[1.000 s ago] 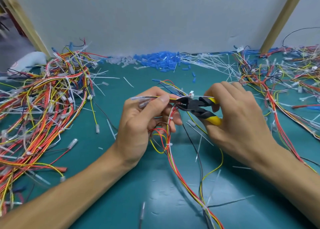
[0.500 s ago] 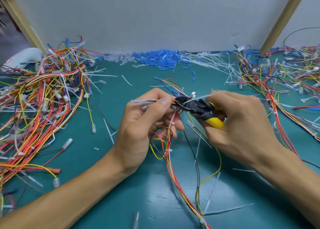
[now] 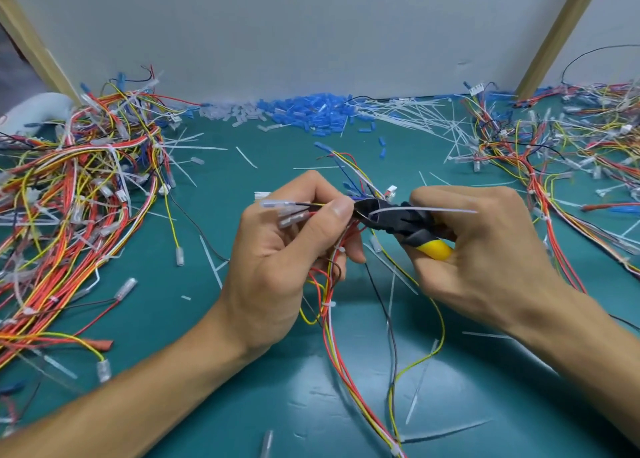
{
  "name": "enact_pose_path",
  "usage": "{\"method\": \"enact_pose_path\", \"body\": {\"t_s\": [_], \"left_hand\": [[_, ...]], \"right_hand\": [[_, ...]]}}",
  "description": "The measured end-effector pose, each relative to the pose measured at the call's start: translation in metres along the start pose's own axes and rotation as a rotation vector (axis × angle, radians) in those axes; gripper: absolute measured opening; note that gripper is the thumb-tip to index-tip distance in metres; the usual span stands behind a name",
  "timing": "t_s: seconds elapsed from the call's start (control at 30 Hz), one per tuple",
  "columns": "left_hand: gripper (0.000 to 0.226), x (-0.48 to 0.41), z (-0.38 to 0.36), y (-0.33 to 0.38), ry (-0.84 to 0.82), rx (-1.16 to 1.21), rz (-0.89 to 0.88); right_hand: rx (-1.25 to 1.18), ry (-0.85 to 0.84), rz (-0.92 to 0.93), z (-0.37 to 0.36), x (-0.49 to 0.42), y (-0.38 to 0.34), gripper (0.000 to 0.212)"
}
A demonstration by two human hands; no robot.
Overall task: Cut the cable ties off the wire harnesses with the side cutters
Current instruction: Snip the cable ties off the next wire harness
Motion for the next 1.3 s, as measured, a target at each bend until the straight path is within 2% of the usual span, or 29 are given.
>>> {"method": "enact_pose_path", "body": {"t_s": [0.3,0.53,0.73,0.87,1.1,1.23,1.3], "left_hand": [[0.027,0.000,0.002,-0.001,0.026,0.014,0.028],[0.026,-0.001,0.001,-0.002,0.000,-0.010,0.022],[0.025,-0.001,0.000,-0.001,-0.003,-0.019,0.015],[0.026,-0.001,-0.001,0.003,-0.024,-0.050,-0.028],[0.028,0.002,-0.003,-0.001,-0.005,0.022,0.017],[0.021,-0.004,0.005,-0.005,0.079,0.056,0.054],[0.022,-0.006,0.007,-0.004,0.075,0.045,0.043]], "right_hand": [[0.084,-0.082,-0.004,-0.008,0.001,0.000,0.017],[0.042,-0.124,-0.034,-0.010,0.000,0.006,0.027],[0.046,-0.079,-0.027,-0.007,-0.002,0.007,0.023],[0.009,-0.079,0.012,-0.010,0.002,0.001,0.029],[-0.038,-0.080,-0.020,-0.007,0.001,0.006,0.015],[-0.020,-0.032,-0.048,-0.008,-0.003,0.009,0.028],[-0.025,-0.046,-0.054,-0.008,-0.004,0.013,0.028]]}}
Point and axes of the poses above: each hand's wrist, its own x-axis away from the middle knuckle, its own z-axis out of the back of the hand, y = z × x, the point moved 7 cm from there along -x, towards the middle knuckle, and after that the axes turned 15 degrees about -z, right-handed, at the moved point
